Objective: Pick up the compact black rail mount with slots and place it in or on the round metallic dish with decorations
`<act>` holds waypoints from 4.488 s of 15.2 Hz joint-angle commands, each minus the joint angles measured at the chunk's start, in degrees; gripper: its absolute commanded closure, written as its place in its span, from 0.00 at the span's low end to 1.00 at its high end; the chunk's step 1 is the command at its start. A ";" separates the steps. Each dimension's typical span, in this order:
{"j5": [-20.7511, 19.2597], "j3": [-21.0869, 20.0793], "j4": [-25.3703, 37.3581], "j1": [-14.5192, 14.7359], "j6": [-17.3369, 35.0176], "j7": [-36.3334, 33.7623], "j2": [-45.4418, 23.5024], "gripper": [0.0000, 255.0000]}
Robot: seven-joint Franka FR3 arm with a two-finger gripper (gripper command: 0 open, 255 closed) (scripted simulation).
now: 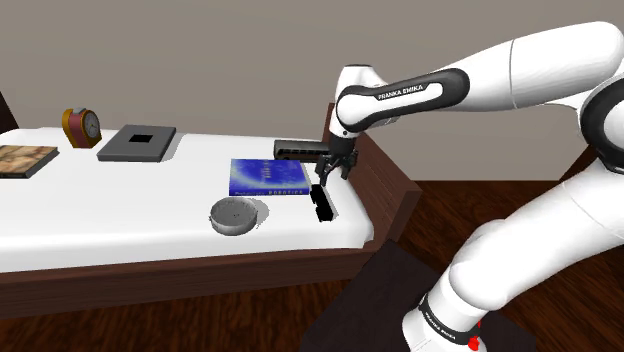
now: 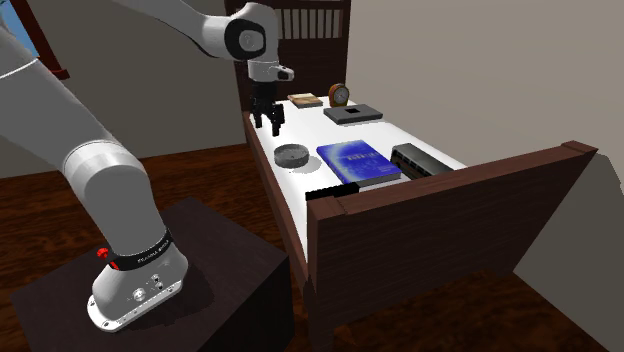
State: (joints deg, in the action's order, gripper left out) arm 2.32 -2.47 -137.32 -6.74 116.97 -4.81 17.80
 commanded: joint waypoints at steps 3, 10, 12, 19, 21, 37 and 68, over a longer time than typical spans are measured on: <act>-1.12 0.92 2.14 -1.60 5.84 -1.28 -7.86 0.00; -2.57 2.86 7.83 -3.85 14.09 -3.60 -21.69 0.00; -2.79 3.50 9.98 -4.41 15.96 -4.17 -25.67 0.00; -2.66 5.69 19.25 -6.41 20.72 -5.76 -39.56 0.00; -2.40 6.23 22.39 -7.06 21.58 -6.12 -43.52 0.00; -1.53 6.78 28.57 -8.58 26.51 -6.48 -54.57 0.00; -2.26 7.37 27.81 -8.09 16.81 -6.63 -44.09 1.00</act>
State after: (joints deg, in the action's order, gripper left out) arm 0.10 4.89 -109.76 -14.88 134.45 -11.41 -26.72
